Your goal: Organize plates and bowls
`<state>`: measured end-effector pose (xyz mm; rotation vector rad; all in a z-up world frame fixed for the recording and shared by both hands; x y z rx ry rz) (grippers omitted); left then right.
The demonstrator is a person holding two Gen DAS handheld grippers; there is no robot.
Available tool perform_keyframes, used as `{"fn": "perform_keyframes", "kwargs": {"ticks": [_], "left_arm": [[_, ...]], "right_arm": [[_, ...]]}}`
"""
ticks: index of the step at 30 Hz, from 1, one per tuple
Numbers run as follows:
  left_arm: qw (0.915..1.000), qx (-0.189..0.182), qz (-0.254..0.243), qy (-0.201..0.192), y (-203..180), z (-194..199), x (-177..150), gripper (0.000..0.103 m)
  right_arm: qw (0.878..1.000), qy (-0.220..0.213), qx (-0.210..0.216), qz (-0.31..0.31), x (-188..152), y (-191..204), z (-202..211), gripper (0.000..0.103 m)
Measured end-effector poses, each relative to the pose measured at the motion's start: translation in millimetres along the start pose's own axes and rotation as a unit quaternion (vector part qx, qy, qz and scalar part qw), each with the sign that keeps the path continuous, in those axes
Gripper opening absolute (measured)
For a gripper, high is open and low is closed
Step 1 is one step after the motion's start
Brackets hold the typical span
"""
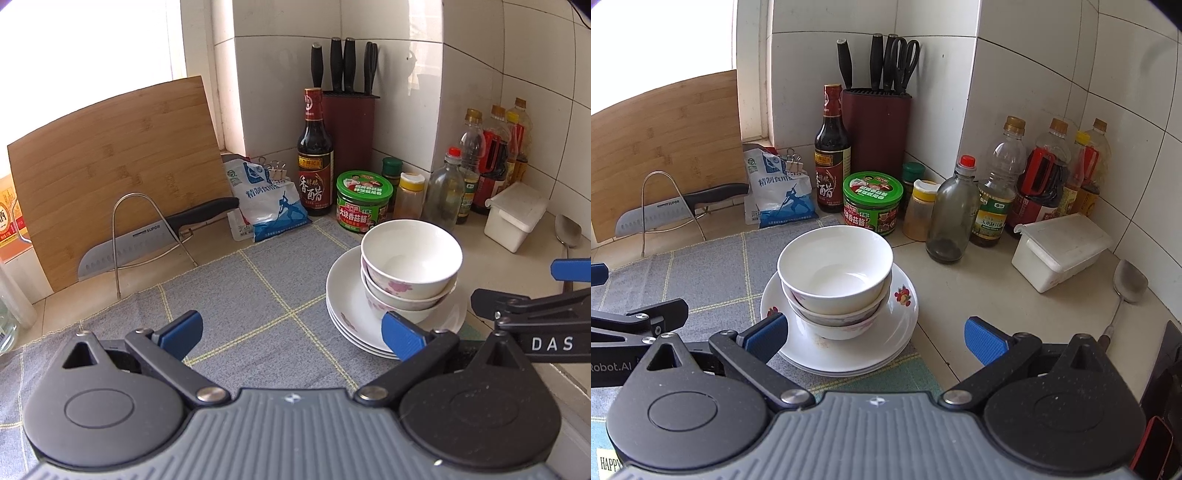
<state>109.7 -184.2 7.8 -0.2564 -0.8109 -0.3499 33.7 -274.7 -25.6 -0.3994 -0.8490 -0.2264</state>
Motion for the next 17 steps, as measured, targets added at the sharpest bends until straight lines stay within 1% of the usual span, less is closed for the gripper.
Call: {"fn": "perform_keyframes", "kwargs": {"ticks": [17], "left_arm": [[0.9999,0.005,0.012,0.0,2.7,1.7,1.0,0.102]], "right_arm": [[1.0,0.0,-0.004,0.001,-0.5,0.6,1.1,0.103]]}}
Point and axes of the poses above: each gripper's, at about its wrist camera, not at the fingertips, and z roughly against the way its jaws point, y to its left, x to its top, the point moved 6 cm from there along -z, roughly the way its jaws point, and after that the axes turned 13 degrees about z, right-handed, at the moved point
